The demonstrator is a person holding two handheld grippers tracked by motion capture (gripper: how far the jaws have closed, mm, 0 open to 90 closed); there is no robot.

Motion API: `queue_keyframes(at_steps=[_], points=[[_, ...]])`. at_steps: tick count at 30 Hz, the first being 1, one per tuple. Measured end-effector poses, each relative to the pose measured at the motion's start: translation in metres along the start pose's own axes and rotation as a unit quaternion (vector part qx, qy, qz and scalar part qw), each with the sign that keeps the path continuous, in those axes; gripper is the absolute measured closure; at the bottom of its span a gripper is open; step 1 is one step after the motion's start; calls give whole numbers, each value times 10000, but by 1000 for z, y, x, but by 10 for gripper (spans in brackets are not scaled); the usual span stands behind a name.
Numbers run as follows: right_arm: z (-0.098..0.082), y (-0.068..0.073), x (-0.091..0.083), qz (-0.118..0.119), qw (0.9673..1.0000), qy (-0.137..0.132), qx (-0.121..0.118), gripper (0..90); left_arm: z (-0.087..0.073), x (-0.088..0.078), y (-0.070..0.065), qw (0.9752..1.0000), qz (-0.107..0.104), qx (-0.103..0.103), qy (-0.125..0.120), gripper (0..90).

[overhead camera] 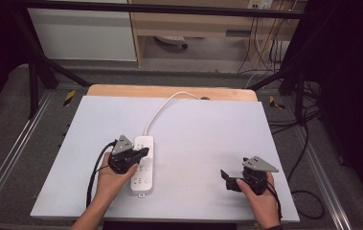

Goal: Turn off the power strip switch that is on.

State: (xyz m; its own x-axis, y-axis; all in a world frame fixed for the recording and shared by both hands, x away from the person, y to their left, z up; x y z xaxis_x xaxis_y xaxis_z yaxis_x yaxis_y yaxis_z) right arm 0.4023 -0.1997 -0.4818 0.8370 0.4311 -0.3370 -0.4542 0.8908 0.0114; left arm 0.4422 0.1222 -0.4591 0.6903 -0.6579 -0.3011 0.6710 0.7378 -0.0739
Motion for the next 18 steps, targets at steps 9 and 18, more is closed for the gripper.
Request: queue_keyframes(at_steps=[9,18], points=[[1,0,0,3,10000,-14,8,32,15,-15,4,9991,-34,-166,-397,489],[1,0,0,2,10000,-14,-11,32,28,-34,16,9974,235,-247,-633,156]])
Point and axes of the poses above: each handheld gripper's, and its own axes: x roughly forward along the jaws, z roughly out of its top, y roughly to its left, the point moved 9 cm from there along x, roughly forward along the jaws, and after that the axes turned 11 degrees about -y, right-handed, at the moved point
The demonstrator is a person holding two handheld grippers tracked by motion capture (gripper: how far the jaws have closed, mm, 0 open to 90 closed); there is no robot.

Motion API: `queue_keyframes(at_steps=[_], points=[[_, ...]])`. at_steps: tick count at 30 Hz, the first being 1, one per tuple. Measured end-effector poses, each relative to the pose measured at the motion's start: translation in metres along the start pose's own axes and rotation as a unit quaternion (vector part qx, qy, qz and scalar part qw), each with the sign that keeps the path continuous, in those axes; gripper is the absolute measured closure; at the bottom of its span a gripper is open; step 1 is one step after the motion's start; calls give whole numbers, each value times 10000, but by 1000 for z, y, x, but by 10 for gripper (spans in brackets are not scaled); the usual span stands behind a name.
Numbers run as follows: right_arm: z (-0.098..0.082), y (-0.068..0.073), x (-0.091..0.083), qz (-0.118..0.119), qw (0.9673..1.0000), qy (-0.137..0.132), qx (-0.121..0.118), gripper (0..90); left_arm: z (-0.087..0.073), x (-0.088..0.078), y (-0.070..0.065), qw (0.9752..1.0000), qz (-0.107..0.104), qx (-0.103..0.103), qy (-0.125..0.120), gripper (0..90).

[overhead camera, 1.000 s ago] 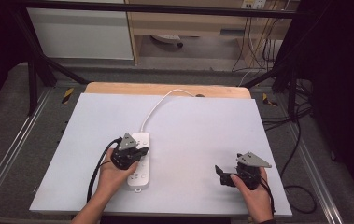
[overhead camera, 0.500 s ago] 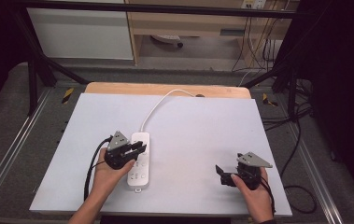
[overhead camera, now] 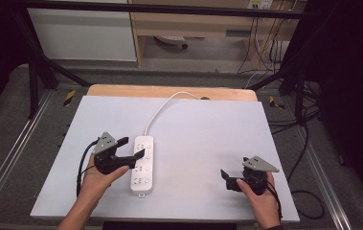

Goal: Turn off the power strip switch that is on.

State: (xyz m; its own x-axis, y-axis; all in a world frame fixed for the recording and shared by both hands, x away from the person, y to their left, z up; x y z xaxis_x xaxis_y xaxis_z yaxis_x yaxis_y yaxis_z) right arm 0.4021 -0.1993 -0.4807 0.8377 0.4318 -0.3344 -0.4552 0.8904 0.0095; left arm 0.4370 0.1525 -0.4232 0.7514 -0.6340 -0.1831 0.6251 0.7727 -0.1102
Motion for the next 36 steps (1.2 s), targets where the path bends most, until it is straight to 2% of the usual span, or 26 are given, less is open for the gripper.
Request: queue_keyframes(at_steps=[6,13,24,36], points=[[1,-1,0,-4,10000,-20,9,30,4,-7,5,9999,104,-85,21,64],[1,-1,-1,2,10000,-31,17,30,6,-19,7,9997,123,-203,-26,61],[2,-1,-1,-6,10000,-38,10,30,5,-43,19,9991,236,-343,-109,54],[2,-2,-1,-20,10000,-43,-4,30,-7,-73,44,9969,631,-443,-125,54]])
Point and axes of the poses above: each handheld gripper's, and its own axes: x roughly forward along the jaws, z roughly out of its top, y roughly to its left, the point moved 9 cm from there along x, roughly forward along the jaws, and after that the axes turned 11 degrees about -y, right-handed, at the moved point
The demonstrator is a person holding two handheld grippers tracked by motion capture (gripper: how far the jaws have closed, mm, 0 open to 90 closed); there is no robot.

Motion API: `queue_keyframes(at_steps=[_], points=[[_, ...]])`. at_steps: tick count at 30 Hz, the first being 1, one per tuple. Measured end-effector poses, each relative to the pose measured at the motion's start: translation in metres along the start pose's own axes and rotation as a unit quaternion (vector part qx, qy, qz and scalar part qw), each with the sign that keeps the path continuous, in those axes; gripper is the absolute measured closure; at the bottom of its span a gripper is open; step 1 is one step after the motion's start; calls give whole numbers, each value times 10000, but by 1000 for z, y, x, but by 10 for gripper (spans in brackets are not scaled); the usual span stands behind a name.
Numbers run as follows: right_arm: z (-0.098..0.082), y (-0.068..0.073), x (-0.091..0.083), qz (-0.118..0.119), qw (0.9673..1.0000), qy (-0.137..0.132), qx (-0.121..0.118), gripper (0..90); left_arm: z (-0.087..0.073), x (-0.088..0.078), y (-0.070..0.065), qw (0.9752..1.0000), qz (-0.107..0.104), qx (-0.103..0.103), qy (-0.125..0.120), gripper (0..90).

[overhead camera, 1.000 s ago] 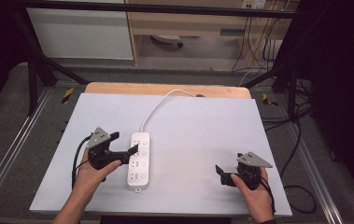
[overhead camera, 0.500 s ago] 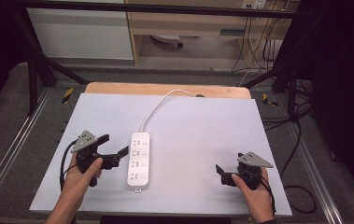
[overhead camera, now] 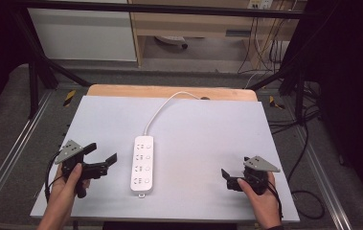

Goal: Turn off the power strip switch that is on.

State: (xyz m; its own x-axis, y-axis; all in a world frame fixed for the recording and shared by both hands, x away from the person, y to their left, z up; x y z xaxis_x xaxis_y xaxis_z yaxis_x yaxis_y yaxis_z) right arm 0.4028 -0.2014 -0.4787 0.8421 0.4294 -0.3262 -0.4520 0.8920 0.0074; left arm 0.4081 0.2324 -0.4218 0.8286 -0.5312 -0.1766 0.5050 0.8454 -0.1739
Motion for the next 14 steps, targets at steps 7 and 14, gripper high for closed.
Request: queue_keyframes(at_steps=[7,14], points=[[-1,-1,1,-46,10000,13,-16,27,-18,-18,19,9998,122,-14,185,55],[-15,-15,16,-425,9981,443,-16,30,-25,-15,30,9992,331,-37,220,69]])
Point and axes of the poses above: each handheld gripper's, and its own axes: x roughly forward along the jaws, z roughly out of its top, y roughly to its left, the point moved 9 cm from there along x, roughly forward along the jaws, and after that the axes turned 11 degrees about -y, right-handed, at the moved point
